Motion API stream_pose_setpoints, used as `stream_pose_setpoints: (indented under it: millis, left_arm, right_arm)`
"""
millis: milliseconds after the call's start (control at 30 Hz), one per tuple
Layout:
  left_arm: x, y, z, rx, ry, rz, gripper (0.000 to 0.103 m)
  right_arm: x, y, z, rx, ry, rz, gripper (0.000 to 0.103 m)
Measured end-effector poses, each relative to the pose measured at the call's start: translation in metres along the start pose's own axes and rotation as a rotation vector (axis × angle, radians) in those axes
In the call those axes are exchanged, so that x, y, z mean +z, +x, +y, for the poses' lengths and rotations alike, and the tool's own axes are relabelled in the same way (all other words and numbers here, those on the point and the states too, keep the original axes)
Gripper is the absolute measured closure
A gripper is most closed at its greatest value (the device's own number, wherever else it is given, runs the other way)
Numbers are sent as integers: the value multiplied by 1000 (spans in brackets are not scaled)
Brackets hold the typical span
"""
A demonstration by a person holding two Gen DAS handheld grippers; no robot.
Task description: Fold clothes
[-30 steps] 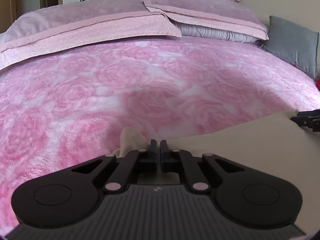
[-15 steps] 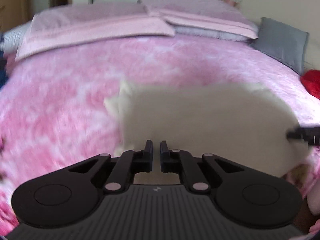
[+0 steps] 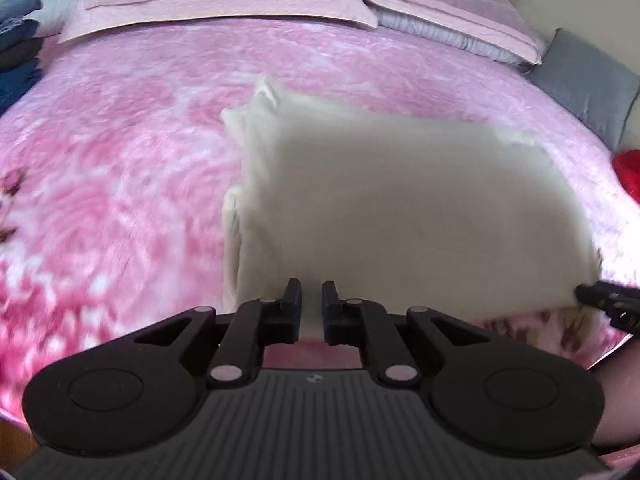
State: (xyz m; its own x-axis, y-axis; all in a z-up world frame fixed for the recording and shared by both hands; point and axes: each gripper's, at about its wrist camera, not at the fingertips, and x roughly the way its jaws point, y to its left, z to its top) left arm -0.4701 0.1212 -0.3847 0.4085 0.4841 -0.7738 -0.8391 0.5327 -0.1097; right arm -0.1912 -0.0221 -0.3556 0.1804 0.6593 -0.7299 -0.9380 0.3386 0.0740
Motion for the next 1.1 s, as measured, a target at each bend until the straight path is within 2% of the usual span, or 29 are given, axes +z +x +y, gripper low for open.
stream_pose_setpoints:
  millis: [200,333,500,867,1100]
  left_arm:
    - [-6,-46,-17,50,17,-25,94]
    - [-13,-75,-29,60,41,-49,84]
    - [-28,-102,-44,70,82,-71,81]
    - [-45,-140,-56,77,132,-130,79]
    - [-42,-137,-56,75,138,-128,79]
  right_arm:
    - [-1,-40,5,6,23,-34,53]
    - [-12,-64,3,36,88,-36,53]
    - [-27,-81,3,44,129,-22,53]
    - [-43,-112,9,68,167,-50,53]
    - [-43,-111,13,79,170,-45,53]
